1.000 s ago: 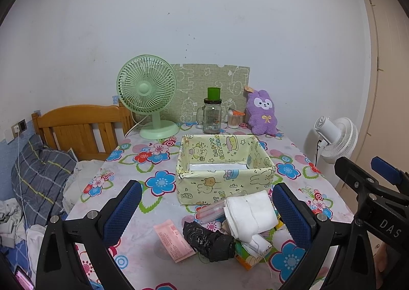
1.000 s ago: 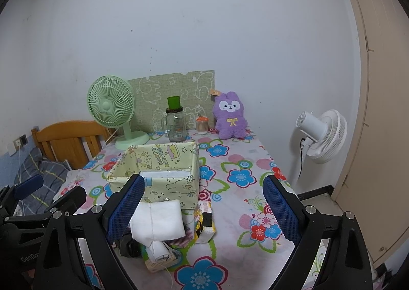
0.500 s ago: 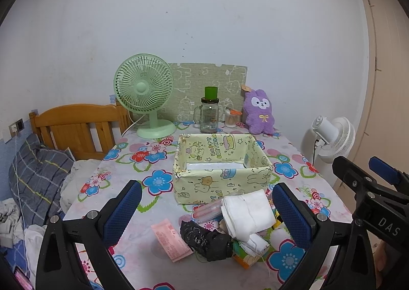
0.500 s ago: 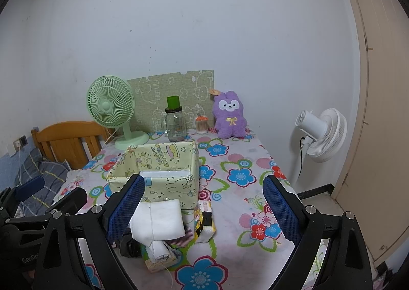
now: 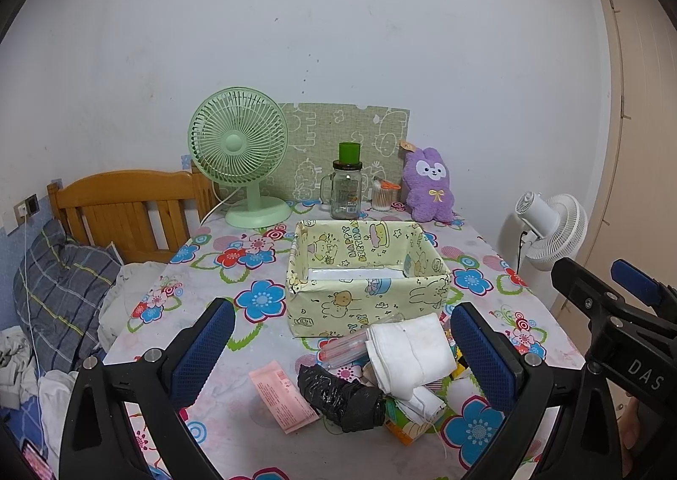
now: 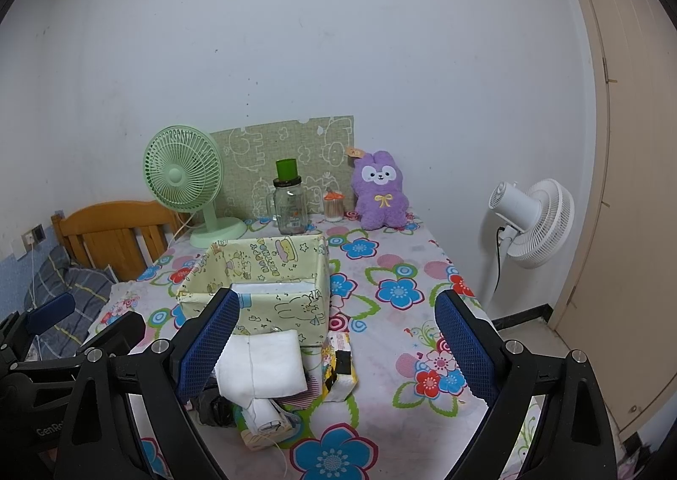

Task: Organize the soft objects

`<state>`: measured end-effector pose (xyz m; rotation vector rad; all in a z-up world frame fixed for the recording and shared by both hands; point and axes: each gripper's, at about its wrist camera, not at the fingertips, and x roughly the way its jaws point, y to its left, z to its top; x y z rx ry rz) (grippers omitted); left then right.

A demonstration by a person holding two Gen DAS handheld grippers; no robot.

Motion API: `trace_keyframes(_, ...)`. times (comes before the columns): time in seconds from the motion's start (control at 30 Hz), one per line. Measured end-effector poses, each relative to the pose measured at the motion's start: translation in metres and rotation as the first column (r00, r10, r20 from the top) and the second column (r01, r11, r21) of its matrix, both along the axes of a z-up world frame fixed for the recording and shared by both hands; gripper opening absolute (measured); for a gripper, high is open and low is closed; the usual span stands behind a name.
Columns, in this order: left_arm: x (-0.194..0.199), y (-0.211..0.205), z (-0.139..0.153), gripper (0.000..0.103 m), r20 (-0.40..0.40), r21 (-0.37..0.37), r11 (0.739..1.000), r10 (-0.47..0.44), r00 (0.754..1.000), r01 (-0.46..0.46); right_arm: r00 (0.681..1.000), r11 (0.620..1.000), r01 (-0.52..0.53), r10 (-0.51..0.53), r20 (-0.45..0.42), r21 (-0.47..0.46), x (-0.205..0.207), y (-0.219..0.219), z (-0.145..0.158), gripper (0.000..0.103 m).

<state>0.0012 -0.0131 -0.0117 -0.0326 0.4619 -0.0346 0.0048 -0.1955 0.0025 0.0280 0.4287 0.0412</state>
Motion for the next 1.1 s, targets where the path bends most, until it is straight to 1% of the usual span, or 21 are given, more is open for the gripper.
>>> trace_keyframes(0.63,0.0,-0.002,-0.002,0.103,-0.003,-0.008,1.0,0.001,1.0,-0.001,1.0,1.0,0.006,-0.006,0.005,0.006,-0.001,0.001,0.0,0.095)
trace_keyframes(0.77,0.004,-0.003,-0.006,0.103,-0.012,-0.007,1.0,0.002,1.0,-0.002,1.0,1.0,-0.001,0.001,0.0,0.008,0.001,0.002,0.0,0.095)
trace_keyframes(0.83,0.004,-0.005,-0.009,0.101,-0.013,-0.008,1.0,0.003,1.0,-0.004,1.0,1.0,-0.004,0.004,-0.006,0.007,0.003,0.003,-0.001,0.095)
trace_keyframes(0.87,0.005,-0.003,-0.009,0.098,-0.015,-0.009,1.0,0.004,1.0,-0.004,1.0,1.0,-0.003,0.003,-0.008,0.005,0.004,0.004,-0.002,0.095)
trace_keyframes(0.9,0.005,-0.004,-0.01,0.096,-0.017,-0.007,1.0,0.005,1.0,-0.005,1.0,1.0,-0.003,0.003,-0.01,0.0,0.006,0.005,-0.002,0.095)
trace_keyframes(1.1,0.011,-0.005,-0.017,0.096,-0.04,-0.009,1.0,-0.004,0.999,0.004,0.999,1.0,-0.015,0.015,-0.031,-0.004,0.013,0.008,-0.011,0.095)
